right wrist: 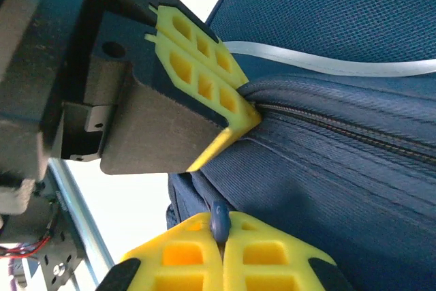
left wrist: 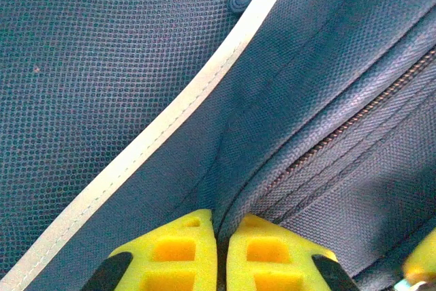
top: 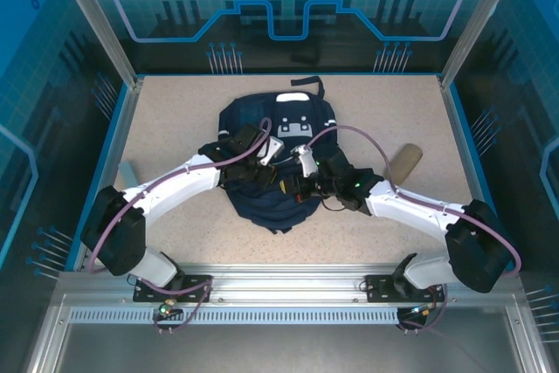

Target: Pack books, pencil case, and school supplies into a backpack

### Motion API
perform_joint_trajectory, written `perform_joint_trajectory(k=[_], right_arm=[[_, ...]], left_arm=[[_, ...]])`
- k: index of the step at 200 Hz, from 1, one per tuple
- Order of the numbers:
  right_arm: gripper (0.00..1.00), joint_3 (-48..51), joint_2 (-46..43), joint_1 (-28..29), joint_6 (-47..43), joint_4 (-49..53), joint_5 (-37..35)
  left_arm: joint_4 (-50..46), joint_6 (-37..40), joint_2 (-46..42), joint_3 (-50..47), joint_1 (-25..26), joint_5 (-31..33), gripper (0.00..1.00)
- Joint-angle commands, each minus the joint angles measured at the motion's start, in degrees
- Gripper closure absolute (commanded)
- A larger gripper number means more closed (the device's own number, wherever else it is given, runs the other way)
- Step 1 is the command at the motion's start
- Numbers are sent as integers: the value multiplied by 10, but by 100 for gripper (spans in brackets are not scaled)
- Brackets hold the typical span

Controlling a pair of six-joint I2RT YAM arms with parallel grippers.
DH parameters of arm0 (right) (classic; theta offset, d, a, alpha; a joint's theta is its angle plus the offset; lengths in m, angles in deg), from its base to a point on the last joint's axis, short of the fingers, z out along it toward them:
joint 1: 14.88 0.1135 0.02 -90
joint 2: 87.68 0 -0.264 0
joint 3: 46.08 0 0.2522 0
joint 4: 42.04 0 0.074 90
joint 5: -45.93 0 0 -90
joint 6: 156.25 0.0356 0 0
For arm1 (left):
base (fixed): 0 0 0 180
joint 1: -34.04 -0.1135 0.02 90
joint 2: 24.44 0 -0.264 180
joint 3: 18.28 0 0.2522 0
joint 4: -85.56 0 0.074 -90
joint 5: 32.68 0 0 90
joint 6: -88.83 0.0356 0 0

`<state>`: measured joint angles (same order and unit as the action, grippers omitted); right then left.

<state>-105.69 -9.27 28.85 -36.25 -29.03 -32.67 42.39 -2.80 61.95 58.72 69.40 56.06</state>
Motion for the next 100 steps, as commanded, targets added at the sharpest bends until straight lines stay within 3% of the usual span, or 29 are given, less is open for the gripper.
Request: perform_joint_trajectory(k=[1, 39, 100], right_arm=[[93, 1, 1, 32, 26, -4, -5], [60, -4, -83, 1, 15, 79, -70], [45, -67, -108, -139, 81, 214, 0]], left_arm=[[145, -40, -40, 42, 3, -36, 95], [130, -21, -46, 18, 2, -32, 95], [136, -9, -67, -11, 0, -38, 94]])
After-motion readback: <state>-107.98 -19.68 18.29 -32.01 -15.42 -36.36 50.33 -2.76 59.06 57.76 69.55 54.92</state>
